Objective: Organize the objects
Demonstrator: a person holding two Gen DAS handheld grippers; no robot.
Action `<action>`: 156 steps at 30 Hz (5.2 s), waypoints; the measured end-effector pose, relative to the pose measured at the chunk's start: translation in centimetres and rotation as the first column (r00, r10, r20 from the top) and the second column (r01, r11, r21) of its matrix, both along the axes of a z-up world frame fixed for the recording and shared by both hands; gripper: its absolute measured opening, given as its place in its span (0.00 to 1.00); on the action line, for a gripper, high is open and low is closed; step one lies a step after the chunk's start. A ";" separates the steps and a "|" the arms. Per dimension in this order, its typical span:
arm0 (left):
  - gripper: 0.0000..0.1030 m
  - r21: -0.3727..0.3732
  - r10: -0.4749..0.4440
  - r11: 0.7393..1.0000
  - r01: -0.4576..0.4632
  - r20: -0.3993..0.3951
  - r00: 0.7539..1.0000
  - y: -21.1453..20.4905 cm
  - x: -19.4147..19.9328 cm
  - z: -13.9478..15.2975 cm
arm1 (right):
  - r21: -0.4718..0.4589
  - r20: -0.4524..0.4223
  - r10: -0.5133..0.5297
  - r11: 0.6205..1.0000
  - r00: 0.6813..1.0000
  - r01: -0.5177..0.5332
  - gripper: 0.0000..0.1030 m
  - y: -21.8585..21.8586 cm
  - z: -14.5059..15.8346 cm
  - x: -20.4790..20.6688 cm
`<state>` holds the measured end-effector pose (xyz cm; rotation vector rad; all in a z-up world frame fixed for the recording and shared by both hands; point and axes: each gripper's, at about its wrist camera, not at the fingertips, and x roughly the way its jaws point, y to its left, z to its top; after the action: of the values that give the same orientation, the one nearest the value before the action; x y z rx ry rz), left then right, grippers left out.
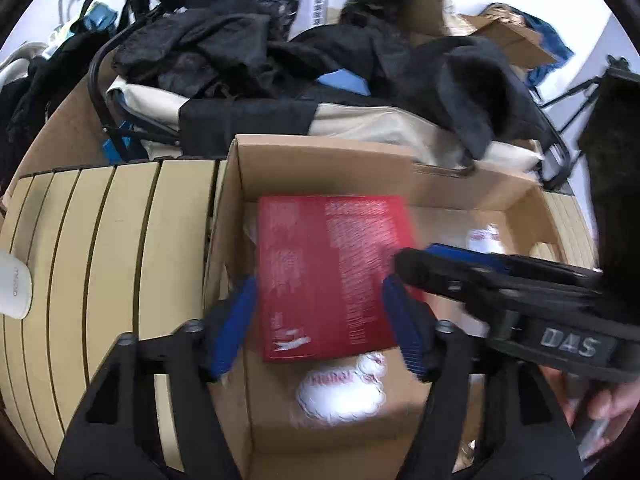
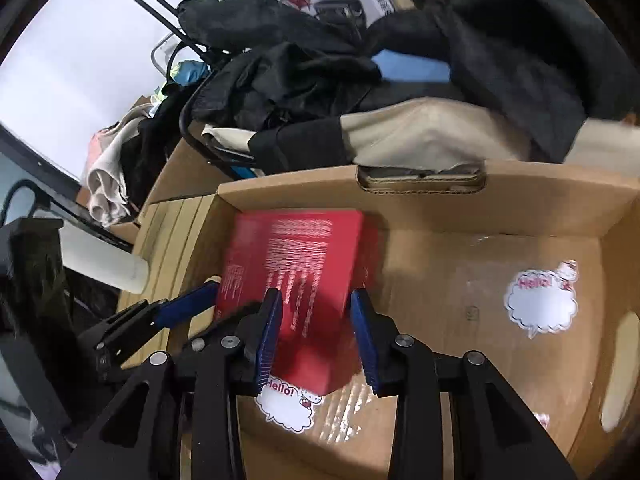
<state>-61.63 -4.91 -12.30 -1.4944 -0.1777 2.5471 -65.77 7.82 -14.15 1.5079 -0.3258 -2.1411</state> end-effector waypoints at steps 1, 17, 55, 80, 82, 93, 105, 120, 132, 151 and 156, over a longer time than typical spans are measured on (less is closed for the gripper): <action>0.61 -0.012 -0.005 1.000 0.004 -0.021 1.000 0.0 0.8 0.7 | -0.003 -0.003 0.005 1.000 1.000 -0.005 0.39 0.1 0.4 0.5; 1.00 -0.109 0.047 0.991 -0.083 -0.303 0.952 2.5 36.0 11.7 | 0.194 -0.370 -0.029 0.975 0.929 0.107 0.83 9.4 12.1 33.3; 0.63 0.053 0.040 0.998 -0.033 -0.139 0.990 -0.8 26.1 0.8 | -0.006 -0.269 -0.004 1.000 0.963 0.003 0.52 7.6 2.9 31.3; 0.30 0.251 -0.030 0.964 0.081 -0.201 0.979 1.6 34.0 9.6 | -0.047 -0.358 0.006 0.999 0.934 -0.025 0.29 5.5 10.7 33.8; 0.30 0.229 -0.053 0.968 0.105 -0.224 0.973 3.2 36.8 11.0 | -0.051 -0.402 -0.013 0.999 0.916 -0.008 0.29 7.1 12.7 38.0; 0.30 0.189 -0.099 0.967 0.171 -0.339 0.935 7.7 49.0 16.1 | -0.023 -0.621 -0.049 0.999 0.782 0.045 0.29 11.1 19.7 53.1; 0.30 0.247 -0.096 0.950 0.193 -0.357 0.929 6.2 49.9 15.7 | 0.009 -0.696 0.012 1.000 0.718 -0.008 0.29 9.2 22.0 55.6; 0.30 0.246 -0.020 0.959 0.138 -0.428 0.903 1.1 33.0 17.4 | -0.054 -0.581 -0.015 0.998 0.814 -0.021 0.29 5.9 19.4 38.4; 0.30 0.154 -0.011 0.988 0.019 -0.055 0.998 -0.4 9.3 5.0 | -0.108 -0.188 -0.059 0.993 0.980 0.040 0.28 2.7 6.1 13.0; 0.70 0.064 0.061 0.996 -0.058 -0.049 0.997 -1.9 16.8 9.4 | 0.107 -0.189 -0.009 0.994 0.982 0.029 0.84 6.2 8.9 17.3; 0.97 -0.040 0.069 0.996 -0.077 -0.167 0.984 -0.9 22.9 16.6 | 0.191 -0.308 -0.023 0.978 0.951 0.086 0.84 10.3 16.5 22.9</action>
<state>-38.70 -5.78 4.33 -1.3063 -0.1531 2.7362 -42.90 18.14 2.30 1.2527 -0.0417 -2.4696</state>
